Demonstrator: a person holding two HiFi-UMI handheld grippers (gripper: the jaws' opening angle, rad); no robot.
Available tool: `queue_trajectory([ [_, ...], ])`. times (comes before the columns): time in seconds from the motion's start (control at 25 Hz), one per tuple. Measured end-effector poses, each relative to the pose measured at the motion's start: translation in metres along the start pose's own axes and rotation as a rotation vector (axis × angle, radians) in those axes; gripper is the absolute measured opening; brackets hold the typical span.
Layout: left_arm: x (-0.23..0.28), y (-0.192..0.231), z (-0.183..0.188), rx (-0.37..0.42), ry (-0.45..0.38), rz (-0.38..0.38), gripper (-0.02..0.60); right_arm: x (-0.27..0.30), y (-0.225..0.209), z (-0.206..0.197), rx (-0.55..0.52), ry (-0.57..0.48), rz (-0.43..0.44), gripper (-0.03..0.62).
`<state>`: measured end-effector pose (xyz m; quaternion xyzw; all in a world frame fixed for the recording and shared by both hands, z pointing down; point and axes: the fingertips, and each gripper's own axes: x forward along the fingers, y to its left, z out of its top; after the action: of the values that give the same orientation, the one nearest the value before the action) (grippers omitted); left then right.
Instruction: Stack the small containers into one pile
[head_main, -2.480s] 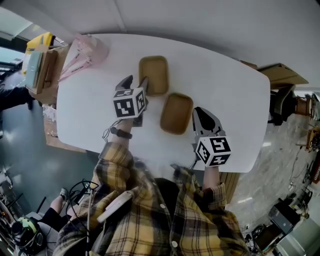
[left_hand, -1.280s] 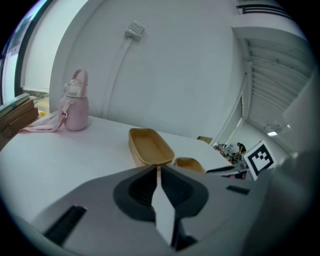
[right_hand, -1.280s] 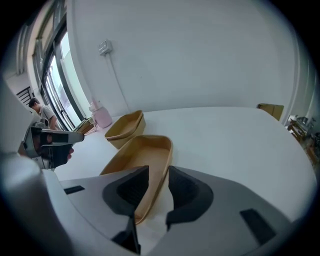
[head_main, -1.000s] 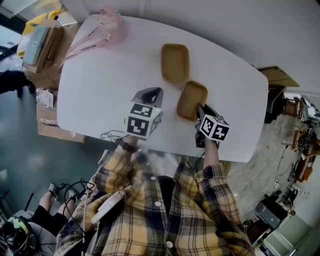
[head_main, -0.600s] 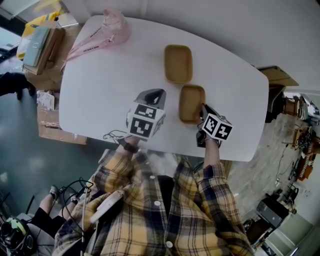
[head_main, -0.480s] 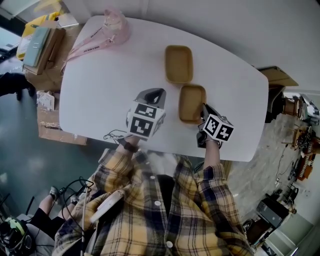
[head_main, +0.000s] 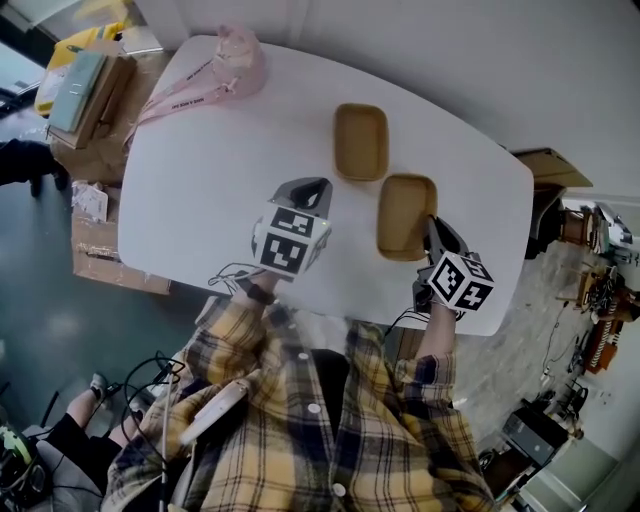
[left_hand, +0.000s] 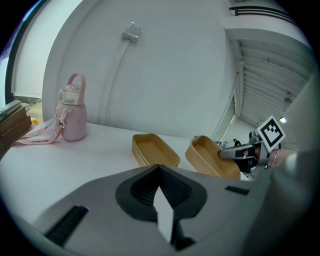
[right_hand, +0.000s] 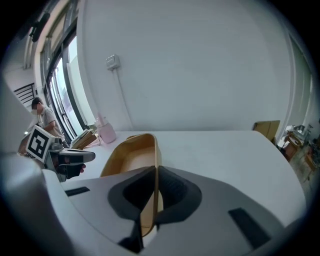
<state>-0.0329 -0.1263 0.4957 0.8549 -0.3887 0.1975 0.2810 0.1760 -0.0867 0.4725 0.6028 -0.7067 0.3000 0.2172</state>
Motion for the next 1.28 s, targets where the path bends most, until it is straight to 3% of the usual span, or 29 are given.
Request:
queue_trajectory([
  [0.2, 0.001, 0.007, 0.006, -0.01, -0.014, 0.019, 0.018, 0.002, 0.015, 0.055, -0.039, -0.09, 0.067, 0.026],
  [0.44, 0.003, 0.022, 0.009, -0.042, -0.018, 0.047, 0.018, 0.035, 0.047, 0.1, 0.033, -0.15, 0.187, 0.026],
  [0.84, 0.003, 0.047, 0.005, -0.093, -0.014, 0.086, 0.018, 0.111, 0.059, 0.102, 0.17, -0.09, 0.227, 0.026],
  [1.28, 0.009, 0.061, 0.002, -0.116, -0.008, 0.094, 0.018, 0.152, 0.054, 0.067, 0.153, 0.048, 0.191, 0.026],
])
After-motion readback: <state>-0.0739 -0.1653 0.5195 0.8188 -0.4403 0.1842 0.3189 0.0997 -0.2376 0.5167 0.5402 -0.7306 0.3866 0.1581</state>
